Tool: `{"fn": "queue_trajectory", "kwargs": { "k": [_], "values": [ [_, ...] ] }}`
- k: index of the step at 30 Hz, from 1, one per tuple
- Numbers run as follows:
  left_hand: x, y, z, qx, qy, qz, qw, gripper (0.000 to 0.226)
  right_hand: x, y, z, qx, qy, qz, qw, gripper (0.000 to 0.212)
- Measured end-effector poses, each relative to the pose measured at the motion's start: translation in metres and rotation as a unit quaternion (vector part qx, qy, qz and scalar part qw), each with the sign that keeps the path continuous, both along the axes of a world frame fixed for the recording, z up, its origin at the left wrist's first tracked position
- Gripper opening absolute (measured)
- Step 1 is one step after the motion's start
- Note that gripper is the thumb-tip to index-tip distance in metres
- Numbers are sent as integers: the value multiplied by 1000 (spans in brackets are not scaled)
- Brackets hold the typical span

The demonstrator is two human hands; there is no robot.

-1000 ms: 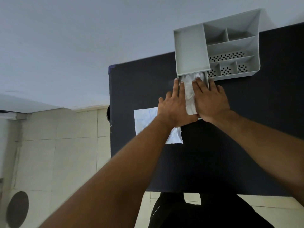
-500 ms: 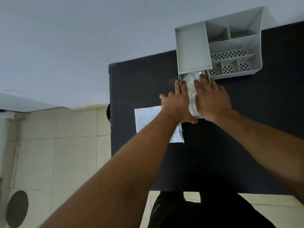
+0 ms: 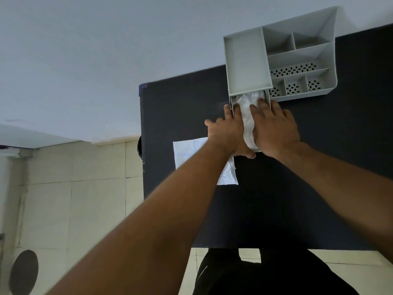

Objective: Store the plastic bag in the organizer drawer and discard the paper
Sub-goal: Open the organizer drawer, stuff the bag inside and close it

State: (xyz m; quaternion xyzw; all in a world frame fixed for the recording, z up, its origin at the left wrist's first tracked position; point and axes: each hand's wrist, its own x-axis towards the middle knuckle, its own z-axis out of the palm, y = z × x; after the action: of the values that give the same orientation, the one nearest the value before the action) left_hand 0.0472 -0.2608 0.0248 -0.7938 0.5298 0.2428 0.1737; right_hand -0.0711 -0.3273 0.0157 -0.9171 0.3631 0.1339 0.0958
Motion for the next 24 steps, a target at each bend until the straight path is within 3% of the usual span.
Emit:
{"fn": "queue_trajectory", "kwargs": {
  "k": [6,16,24],
  "values": [
    [5,7,1,-61,33,16,997,146,1,-7,1,-6,-18,-2,1000,73],
    [7,-9,0,-12,-5,-11,1000,148,6,-9,2,21,-23,-16,999,87],
    [0,1,-2,-45,13,20,999,142,-4,-3,3,18,-71,-30,997,63]
  ]
}}
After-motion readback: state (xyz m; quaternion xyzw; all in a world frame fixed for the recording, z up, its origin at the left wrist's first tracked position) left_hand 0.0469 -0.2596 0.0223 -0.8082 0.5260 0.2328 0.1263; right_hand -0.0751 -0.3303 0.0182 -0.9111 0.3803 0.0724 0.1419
